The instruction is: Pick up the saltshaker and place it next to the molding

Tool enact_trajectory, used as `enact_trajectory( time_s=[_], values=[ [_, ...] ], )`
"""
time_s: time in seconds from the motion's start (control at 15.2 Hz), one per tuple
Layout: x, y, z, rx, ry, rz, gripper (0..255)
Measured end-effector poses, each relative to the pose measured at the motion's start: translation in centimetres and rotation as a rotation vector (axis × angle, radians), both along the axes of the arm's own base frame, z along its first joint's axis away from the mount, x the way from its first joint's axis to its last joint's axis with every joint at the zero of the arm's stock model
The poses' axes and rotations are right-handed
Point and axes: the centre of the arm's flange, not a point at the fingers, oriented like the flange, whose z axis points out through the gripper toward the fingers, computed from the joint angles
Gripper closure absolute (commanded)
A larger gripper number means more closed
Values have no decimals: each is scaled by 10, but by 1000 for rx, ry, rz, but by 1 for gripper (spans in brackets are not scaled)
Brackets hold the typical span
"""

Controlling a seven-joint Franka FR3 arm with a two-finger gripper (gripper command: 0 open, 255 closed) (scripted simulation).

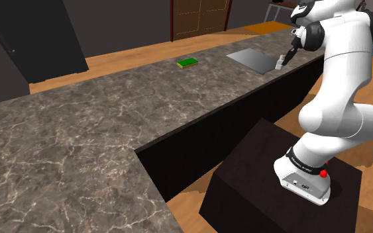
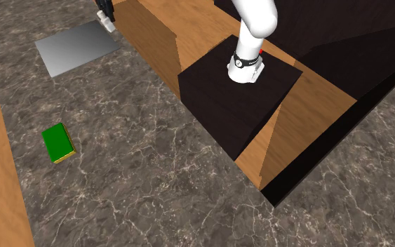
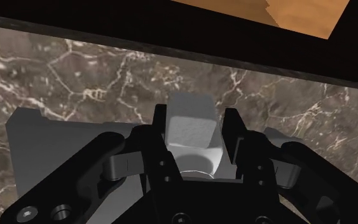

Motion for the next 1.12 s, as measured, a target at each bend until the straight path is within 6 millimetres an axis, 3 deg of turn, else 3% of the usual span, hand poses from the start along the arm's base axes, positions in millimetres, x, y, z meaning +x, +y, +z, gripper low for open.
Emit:
enact_trajectory(
  time_s=[0.2, 0.53, 0.59, 0.99, 1.12],
  values=[
    [1, 0, -12, 0, 0, 0, 255],
    [1, 0, -14, 0, 0, 0, 255],
    [1, 0, -14, 0, 0, 0, 0],
    [1, 0, -14, -1, 0, 0, 0],
    [0, -4, 3, -1, 0, 0, 0]
  ],
)
